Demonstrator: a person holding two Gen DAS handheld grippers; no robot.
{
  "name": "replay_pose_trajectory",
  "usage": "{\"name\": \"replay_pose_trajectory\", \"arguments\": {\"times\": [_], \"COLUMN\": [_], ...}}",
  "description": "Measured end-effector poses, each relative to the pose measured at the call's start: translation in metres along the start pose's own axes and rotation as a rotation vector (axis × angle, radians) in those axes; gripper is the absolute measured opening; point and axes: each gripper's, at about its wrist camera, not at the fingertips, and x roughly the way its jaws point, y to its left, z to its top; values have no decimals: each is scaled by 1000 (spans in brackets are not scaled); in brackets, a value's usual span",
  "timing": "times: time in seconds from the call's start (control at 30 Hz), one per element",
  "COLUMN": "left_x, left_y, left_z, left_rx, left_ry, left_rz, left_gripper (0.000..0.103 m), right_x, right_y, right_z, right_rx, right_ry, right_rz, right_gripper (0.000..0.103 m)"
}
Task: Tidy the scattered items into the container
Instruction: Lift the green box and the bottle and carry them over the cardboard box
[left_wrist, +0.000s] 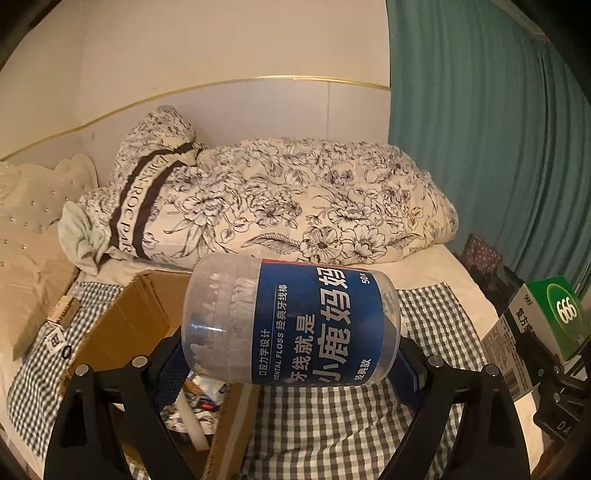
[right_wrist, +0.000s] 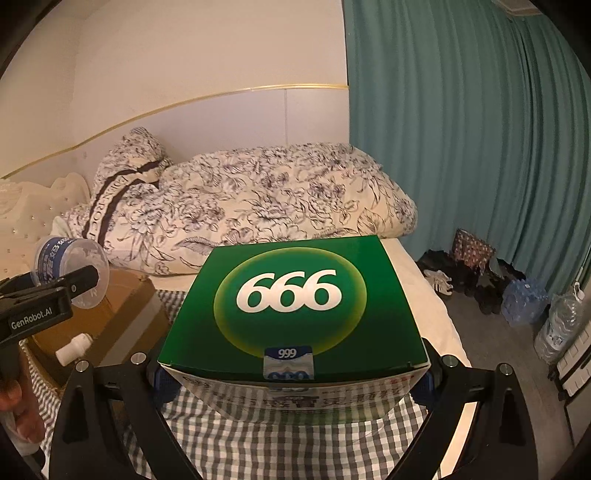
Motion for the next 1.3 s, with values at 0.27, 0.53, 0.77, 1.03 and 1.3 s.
{"name": "replay_pose_trajectory", "arguments": {"times": [0.27, 0.53, 0.77, 1.03, 1.3], "left_x": [-19, -38, -53, -52, -46], "left_y": [19, 45, 70, 105, 142], "left_z": [-3, -4, -3, -18, -30], "left_rx": [-12, -35, -60, -52, -88], "left_ry": [-14, -33, -48, -24, -9], "left_rz": [27, 60, 86, 127, 149], "left_gripper": [91, 91, 91, 91, 91], "right_x": [-17, -29, -38, -43, -35], "right_y": [18, 42, 73, 112, 153], "right_z": [8, 11, 16, 17, 10], "right_rx": [-22, -36, -67, -91, -128], "right_ry": [-30, -48, -67, -83, -74], "right_rz": [27, 73, 105, 146, 191], "right_gripper": [95, 95, 95, 95, 95]}}
